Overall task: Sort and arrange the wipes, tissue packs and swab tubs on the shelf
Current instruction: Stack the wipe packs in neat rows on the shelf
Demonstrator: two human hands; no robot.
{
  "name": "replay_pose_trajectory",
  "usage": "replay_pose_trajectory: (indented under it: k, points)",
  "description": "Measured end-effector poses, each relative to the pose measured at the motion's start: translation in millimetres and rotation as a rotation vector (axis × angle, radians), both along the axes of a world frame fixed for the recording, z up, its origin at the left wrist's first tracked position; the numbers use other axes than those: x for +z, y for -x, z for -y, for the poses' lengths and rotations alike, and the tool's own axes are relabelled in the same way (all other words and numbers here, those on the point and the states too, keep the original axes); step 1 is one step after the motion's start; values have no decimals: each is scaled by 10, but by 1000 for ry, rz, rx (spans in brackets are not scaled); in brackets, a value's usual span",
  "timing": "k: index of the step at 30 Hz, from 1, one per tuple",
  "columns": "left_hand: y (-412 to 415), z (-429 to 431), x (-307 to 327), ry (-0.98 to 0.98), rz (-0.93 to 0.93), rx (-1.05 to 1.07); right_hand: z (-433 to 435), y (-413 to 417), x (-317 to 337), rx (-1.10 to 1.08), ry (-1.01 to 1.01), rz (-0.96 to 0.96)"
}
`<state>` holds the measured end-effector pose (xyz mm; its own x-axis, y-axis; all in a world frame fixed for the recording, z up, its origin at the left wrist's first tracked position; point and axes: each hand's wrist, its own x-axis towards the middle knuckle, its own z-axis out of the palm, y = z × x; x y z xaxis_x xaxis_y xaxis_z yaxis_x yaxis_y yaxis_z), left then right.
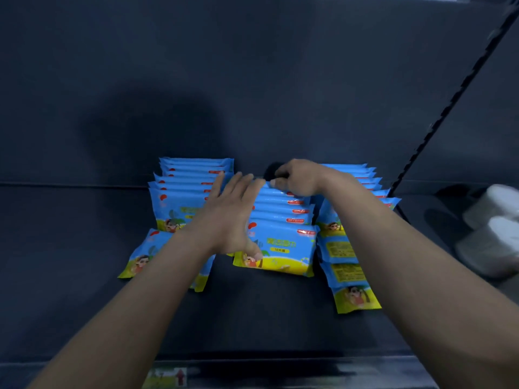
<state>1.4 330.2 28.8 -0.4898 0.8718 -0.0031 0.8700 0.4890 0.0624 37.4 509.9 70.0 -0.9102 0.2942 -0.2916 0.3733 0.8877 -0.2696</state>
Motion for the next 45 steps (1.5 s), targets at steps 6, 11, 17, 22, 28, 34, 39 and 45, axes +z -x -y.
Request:
replay_pose_trajectory:
  k: [6,11,17,22,28,34,39,45]
  points:
    - [113,-146,66,202,22,36,-109,223,-13,134,-37,230]
    - [65,-99,41,104,-22,34,-165,255,-30,171,62,260]
    - [0,-66,26,53,-28,62,-106,192,-8,138,207,251]
    - [-59,-49,36,26,-19,69,-113,189,-43,114,206,249]
    - [-129,-10,39,20,-29,84,-99,157,-1,126,167,203]
    - [-161,-36,17,-15,-93,115,-97,50,140,212,66,76]
    - [-33,-203,7,-56,-184,130,-203,78,45,143,23,-162]
    - [89,-307,-27,7,-171,198,-229,53,-77,127,-35,-347]
